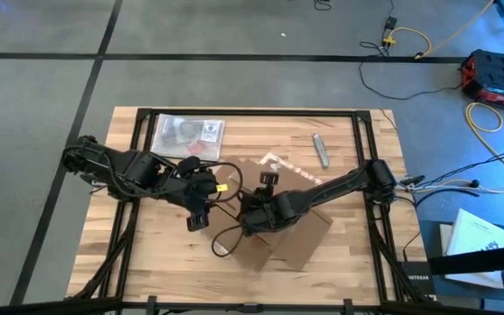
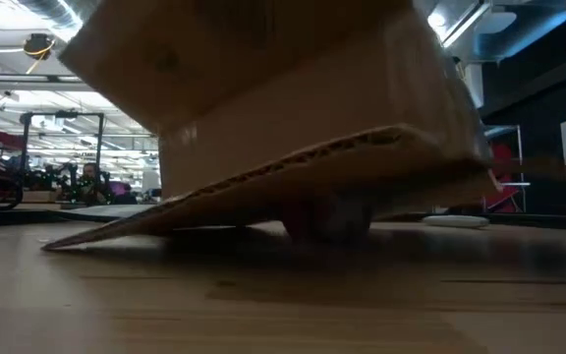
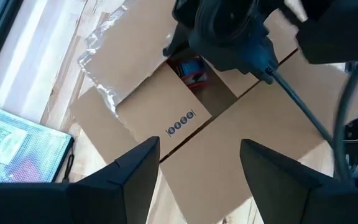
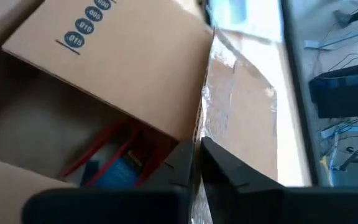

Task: Unpack boxes
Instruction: Break down the box until it is fully flat

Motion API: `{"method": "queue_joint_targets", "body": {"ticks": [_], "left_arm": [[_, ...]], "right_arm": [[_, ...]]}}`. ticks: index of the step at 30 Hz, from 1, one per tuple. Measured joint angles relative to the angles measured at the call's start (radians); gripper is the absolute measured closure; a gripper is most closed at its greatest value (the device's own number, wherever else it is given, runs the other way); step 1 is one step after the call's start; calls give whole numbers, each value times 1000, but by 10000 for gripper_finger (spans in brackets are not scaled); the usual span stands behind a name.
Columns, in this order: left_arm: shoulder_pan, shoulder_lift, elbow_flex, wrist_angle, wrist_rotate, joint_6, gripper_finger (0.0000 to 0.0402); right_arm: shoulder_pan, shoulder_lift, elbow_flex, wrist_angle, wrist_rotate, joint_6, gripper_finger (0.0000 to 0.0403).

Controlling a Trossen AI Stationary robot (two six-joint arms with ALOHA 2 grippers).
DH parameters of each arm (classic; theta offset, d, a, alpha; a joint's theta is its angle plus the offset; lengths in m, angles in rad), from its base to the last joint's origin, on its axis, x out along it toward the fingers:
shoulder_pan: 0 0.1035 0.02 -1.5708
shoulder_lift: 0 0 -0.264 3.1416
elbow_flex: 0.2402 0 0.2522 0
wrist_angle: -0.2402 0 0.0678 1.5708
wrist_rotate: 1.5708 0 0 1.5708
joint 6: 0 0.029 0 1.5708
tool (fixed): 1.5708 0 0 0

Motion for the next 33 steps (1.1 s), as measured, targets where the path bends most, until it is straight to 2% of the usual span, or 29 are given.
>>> {"method": "queue_joint_targets", "body": {"ticks": [16,22,28,33], "left_arm": [[0,0,0,77,0,2,190],[2,0,-19,167,-16,14,190],[-3,0,-108,353,-37,25,190],[-33,0,-162,382,-122,156,193]], "right_arm": [[0,0,352,-198,110,-5,403],[0,0,471,-221,130,4,403],[-2,0,536,-232,163,7,403],[-11,0,547,-248,129,60,403]]}}
